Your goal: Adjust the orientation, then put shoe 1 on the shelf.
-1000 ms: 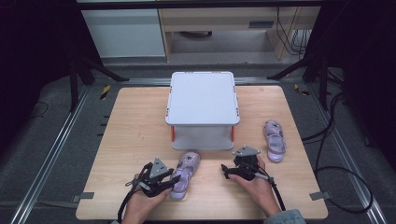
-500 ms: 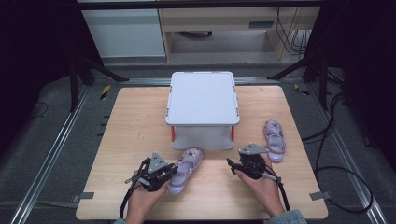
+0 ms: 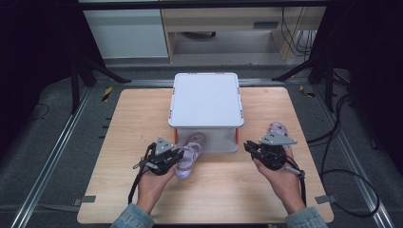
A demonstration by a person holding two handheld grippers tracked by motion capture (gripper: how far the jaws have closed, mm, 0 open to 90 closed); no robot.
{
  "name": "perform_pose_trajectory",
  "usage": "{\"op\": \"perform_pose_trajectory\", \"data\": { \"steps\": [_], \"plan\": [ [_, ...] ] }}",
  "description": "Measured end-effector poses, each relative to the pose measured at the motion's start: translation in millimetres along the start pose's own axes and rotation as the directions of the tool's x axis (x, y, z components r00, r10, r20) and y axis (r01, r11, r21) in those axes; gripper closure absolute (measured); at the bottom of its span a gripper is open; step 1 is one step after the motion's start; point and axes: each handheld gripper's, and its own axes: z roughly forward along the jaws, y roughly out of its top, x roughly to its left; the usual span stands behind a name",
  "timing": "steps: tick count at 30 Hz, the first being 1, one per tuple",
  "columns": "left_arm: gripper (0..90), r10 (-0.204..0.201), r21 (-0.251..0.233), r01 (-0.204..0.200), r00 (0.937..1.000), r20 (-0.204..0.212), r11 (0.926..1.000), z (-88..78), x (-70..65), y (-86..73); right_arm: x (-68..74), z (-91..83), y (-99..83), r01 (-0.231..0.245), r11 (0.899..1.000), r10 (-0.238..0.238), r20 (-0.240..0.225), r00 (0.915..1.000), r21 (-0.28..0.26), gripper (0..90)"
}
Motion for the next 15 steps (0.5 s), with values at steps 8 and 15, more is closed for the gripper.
{"op": "perform_pose_trajectory", "data": {
  "steps": [8, 15],
  "plan": [
    [78.8, -0.022, -0.02, 0.021, 0.9982, -0.056, 0.9996, 15.5, 7.3, 11.3, -5.4, -14.0, 36.5, 0.001, 0.999, -0.003, -0.022, 0.9998, -0.054, 85.7],
    [78.8, -0.028, -0.029, 0.025, 0.995, -0.096, 0.9993, 24.6, 8.4, 7.9, -1.7, -5.4, 63.6, 0.036, 0.997, -0.038, -0.031, 0.9988, -0.062, 84.7]
  ]
}}
